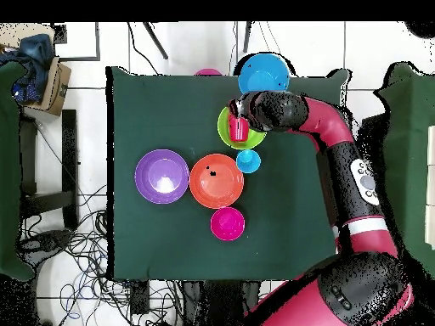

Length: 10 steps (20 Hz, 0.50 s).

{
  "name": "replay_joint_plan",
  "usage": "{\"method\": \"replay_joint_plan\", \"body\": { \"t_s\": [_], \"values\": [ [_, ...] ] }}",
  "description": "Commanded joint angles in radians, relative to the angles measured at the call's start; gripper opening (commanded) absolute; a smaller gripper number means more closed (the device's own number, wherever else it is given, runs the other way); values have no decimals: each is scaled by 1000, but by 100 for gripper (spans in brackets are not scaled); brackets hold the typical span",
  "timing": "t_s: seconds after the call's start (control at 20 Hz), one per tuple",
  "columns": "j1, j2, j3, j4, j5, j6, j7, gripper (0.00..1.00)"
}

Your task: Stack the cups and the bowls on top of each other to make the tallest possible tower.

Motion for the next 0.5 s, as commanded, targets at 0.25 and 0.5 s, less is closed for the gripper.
{"method": "replay_joint_plan", "body": {
  "t_s": [0.25,0.5],
  "values": [
    [29,-53,-79,34,30,-19,69,100],
    [22,-53,-68,24,57,-11,51,100]
  ]
}}
